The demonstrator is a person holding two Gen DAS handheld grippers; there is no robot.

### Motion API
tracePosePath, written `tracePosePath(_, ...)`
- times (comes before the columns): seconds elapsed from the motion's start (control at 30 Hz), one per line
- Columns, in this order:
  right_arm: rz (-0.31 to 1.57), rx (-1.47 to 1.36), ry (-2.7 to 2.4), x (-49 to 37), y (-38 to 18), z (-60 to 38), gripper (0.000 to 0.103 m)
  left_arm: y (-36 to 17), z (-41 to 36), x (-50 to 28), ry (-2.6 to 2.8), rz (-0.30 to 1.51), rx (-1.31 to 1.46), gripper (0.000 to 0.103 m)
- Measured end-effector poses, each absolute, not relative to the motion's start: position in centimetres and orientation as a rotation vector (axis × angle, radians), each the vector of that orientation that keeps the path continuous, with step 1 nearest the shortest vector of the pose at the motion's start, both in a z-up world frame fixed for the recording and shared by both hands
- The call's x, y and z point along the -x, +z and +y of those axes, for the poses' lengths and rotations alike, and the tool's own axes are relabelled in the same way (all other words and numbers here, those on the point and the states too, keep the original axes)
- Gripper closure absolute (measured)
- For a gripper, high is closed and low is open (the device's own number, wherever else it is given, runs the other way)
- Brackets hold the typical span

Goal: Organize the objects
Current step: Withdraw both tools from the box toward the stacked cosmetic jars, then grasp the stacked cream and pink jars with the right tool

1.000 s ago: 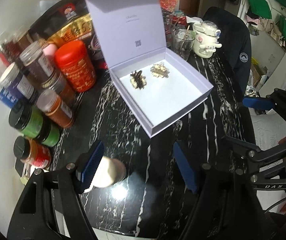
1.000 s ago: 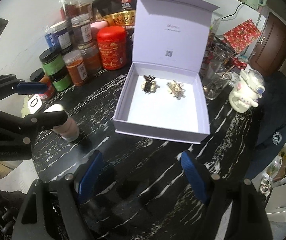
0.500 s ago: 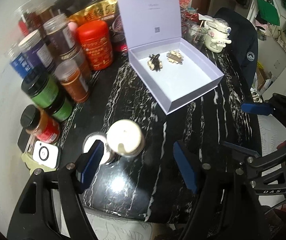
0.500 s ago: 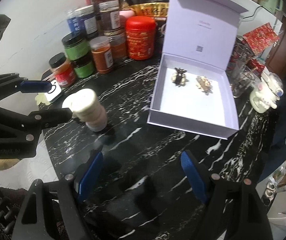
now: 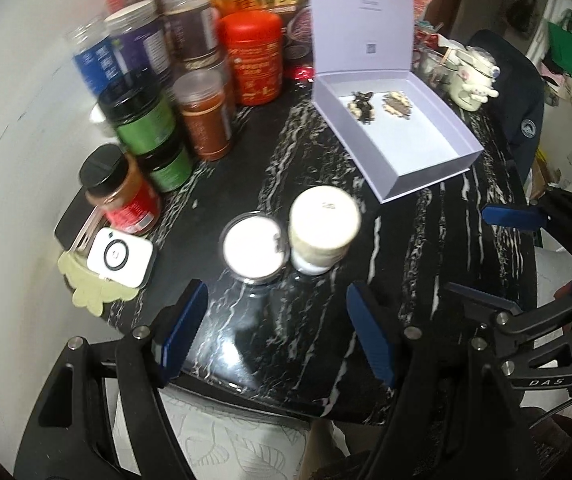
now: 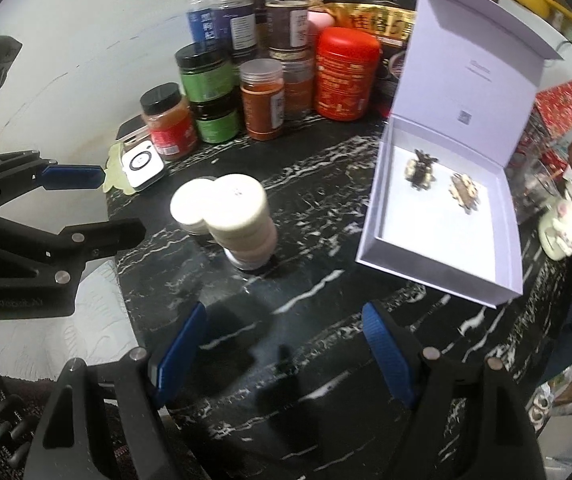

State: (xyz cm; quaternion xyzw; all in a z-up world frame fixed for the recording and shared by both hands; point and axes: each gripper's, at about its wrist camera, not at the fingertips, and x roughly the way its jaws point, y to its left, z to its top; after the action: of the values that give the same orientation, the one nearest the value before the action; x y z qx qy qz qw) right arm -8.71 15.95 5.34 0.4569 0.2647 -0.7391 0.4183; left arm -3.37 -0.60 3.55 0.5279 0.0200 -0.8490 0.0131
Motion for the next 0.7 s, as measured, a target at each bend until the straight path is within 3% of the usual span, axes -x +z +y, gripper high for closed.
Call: tracePosePath(0.7,0.686,-1.131,-1.755,10.4,2.6,10.5,0.022,0.0,-4.9,4.2,-2.531,0.218,-1.696,0.032)
